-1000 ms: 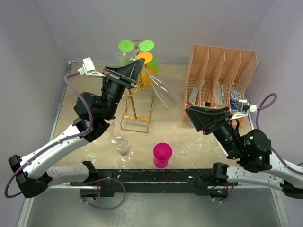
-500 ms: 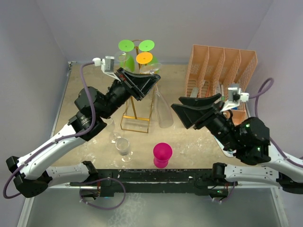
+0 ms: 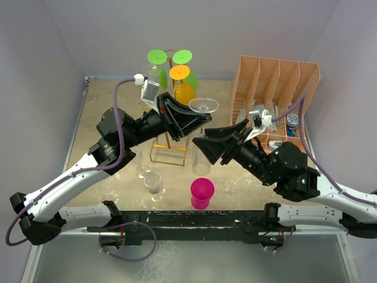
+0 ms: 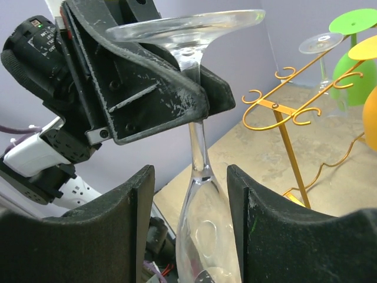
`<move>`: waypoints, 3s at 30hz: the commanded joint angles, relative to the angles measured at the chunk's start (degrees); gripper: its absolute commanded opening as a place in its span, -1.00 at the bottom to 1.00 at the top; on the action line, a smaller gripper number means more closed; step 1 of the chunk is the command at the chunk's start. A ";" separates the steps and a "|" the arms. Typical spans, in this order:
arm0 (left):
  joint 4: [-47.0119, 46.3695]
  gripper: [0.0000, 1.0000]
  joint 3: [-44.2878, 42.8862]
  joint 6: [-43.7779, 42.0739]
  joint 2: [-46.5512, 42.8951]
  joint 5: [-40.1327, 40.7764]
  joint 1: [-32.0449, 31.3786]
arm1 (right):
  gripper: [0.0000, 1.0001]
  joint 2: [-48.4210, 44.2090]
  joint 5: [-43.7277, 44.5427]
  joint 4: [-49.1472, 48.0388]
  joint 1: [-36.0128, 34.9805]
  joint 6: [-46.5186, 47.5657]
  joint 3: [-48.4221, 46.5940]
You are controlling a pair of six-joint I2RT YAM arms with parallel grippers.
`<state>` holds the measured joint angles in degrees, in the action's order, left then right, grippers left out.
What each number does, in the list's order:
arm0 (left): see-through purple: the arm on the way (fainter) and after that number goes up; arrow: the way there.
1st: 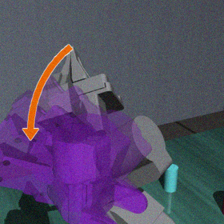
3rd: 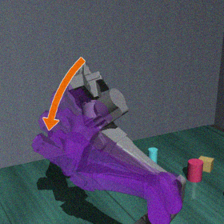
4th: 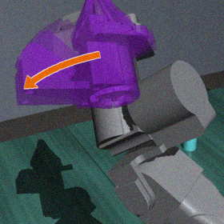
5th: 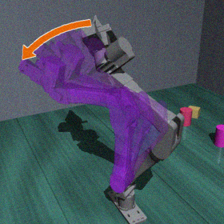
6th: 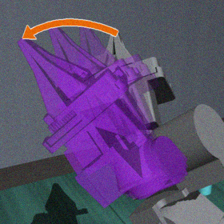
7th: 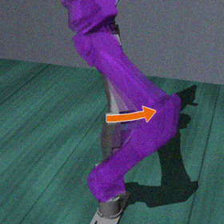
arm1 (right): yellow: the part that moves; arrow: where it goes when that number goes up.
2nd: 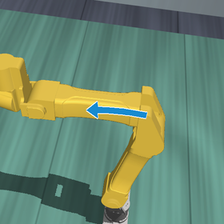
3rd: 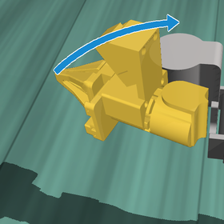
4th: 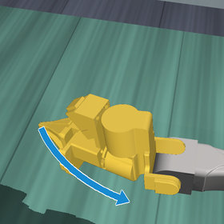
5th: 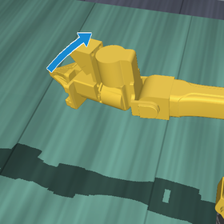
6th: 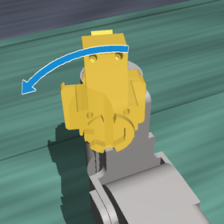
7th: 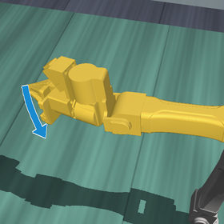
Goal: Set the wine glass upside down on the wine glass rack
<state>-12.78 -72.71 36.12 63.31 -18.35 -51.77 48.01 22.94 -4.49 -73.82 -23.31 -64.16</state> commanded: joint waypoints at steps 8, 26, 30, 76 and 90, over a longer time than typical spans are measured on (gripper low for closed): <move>-4.75 -1.00 1.26 -2.97 -2.24 -6.30 0.18 | -0.13 0.46 3.31 -3.76 -0.19 -2.53 -1.16; -0.19 -0.66 1.26 -4.94 -3.19 -5.08 0.18 | -1.00 3.13 7.38 -6.59 -0.18 -1.20 -0.70; 3.45 -0.24 2.87 -6.76 -5.83 0.80 0.19 | -1.00 2.48 12.63 -8.54 -0.18 1.92 1.00; 28.38 -0.05 19.21 -18.90 -36.60 63.72 0.23 | -1.00 34.55 -19.59 -34.49 31.88 32.93 -1.22; 29.35 -0.05 19.20 -18.67 -35.24 64.86 0.20 | -1.00 38.32 -24.78 -36.82 33.91 34.36 -2.68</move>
<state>17.45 -53.71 18.26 27.49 45.50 -51.51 86.46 0.34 -35.31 -40.40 9.39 -63.13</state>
